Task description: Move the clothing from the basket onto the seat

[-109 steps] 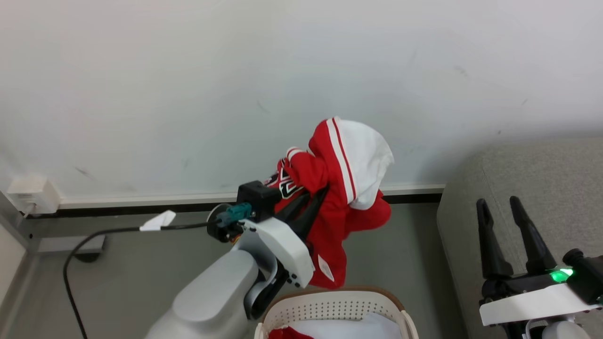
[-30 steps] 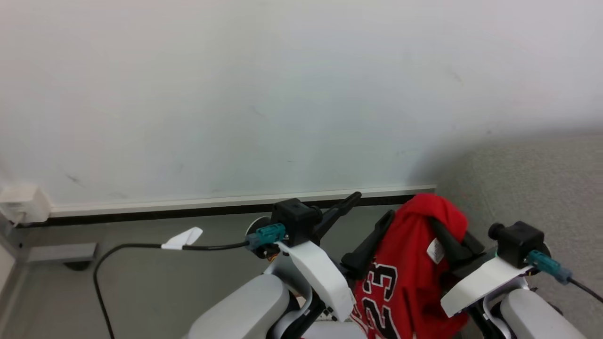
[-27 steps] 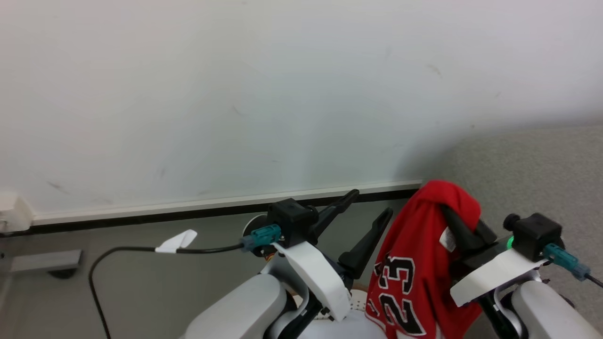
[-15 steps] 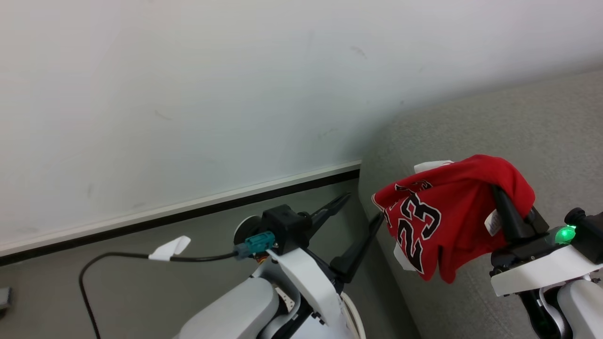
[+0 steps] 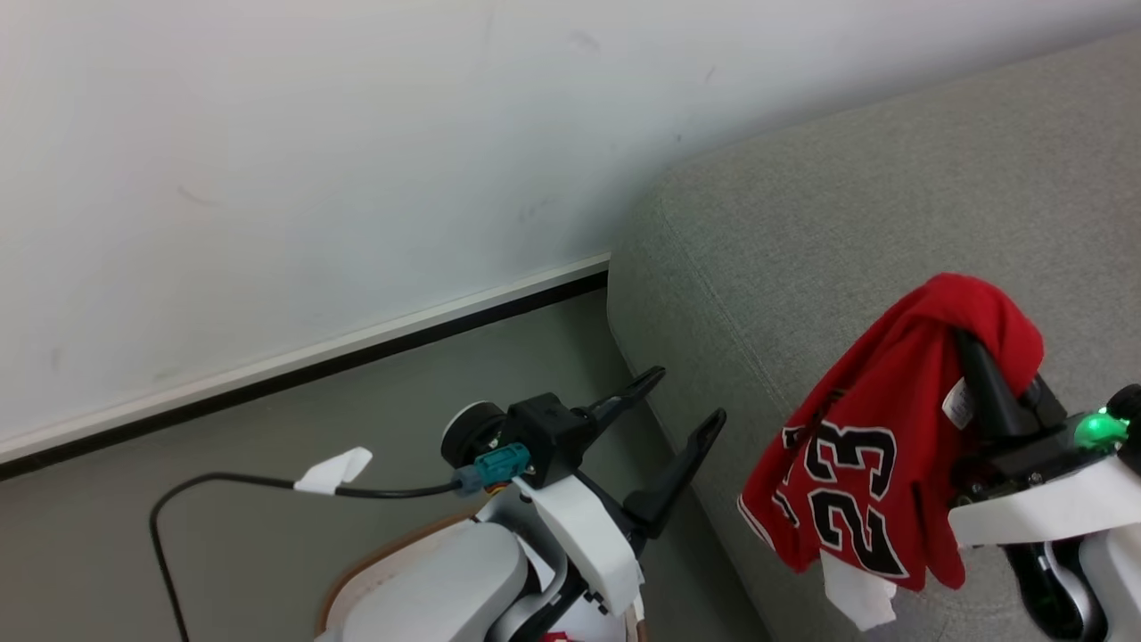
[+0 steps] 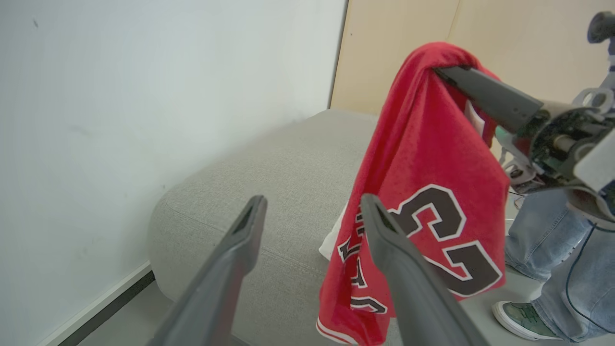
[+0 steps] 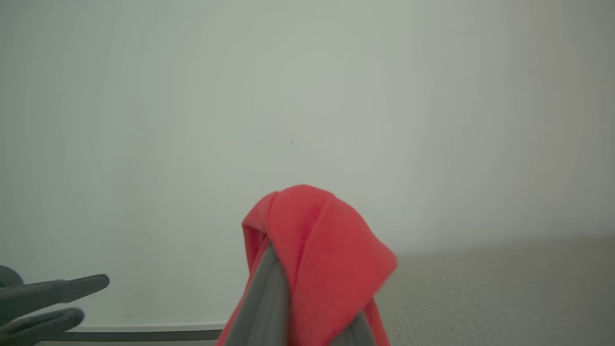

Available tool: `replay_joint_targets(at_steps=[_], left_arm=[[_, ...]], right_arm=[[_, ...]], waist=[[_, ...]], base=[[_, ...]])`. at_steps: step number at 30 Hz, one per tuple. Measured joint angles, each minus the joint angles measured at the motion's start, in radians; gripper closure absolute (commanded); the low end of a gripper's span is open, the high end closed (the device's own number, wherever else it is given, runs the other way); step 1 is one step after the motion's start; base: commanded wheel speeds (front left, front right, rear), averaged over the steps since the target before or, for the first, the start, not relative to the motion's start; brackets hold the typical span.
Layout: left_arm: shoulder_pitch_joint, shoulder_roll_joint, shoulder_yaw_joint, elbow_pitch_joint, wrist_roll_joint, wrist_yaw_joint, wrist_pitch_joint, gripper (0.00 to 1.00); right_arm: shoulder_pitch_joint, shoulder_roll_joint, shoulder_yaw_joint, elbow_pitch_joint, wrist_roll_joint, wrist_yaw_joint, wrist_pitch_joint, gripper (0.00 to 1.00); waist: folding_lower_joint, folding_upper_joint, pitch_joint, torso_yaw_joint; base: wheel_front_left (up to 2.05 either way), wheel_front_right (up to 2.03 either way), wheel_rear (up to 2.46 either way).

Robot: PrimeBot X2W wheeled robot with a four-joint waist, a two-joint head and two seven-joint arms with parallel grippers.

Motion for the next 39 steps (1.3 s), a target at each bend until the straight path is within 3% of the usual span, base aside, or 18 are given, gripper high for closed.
replay_joint_targets(at_steps=[12,17,20,28,32,39], left_arm=[[-0.051,0.024,-0.013,-0.021,0.019,-0.01,0.022,0.0],[-0.096,0.048,-0.012,-0.06,0.037,-0.011,0.051,0.0],[-0.113,0.059,-0.011,-0.076,0.046,-0.01,0.056,0.0],[-0.18,0.072,-0.01,-0.131,0.07,-0.011,0.079,0.0],[-0.21,0.074,-0.012,-0.16,0.081,-0.02,0.079,0.0],[-0.254,0.072,-0.029,-0.19,0.113,-0.043,0.062,0.0]], right_arm=[[-0.228,-0.095,-0.082,-0.032,0.053,0.0,0.058,1.0],[-0.399,-0.207,-0.168,-0.005,0.089,0.0,0.119,1.0],[-0.441,-0.225,-0.204,0.009,0.097,0.0,0.123,1.0],[-0.56,-0.317,-0.377,0.136,0.086,0.0,0.161,1.0],[-0.602,-0.329,-0.475,0.238,0.062,0.0,0.156,1.0],[-0.626,-0.344,-0.418,0.443,-0.03,0.0,0.24,1.0]], waist=[[0.0001,0.0,0.131,0.043],[0.0001,0.0,0.235,0.08],[0.0001,0.0,0.274,0.092],[0.0002,-0.0001,0.424,0.146],[0.0002,0.0,0.491,0.178],[0.0002,0.0,0.573,0.243]], base=[[0.0,0.0,0.0],[0.0,0.0,0.0],[0.0,0.0,0.0],[0.0,0.0,0.0],[0.0,0.0,0.0],[0.0,0.0,0.0]])
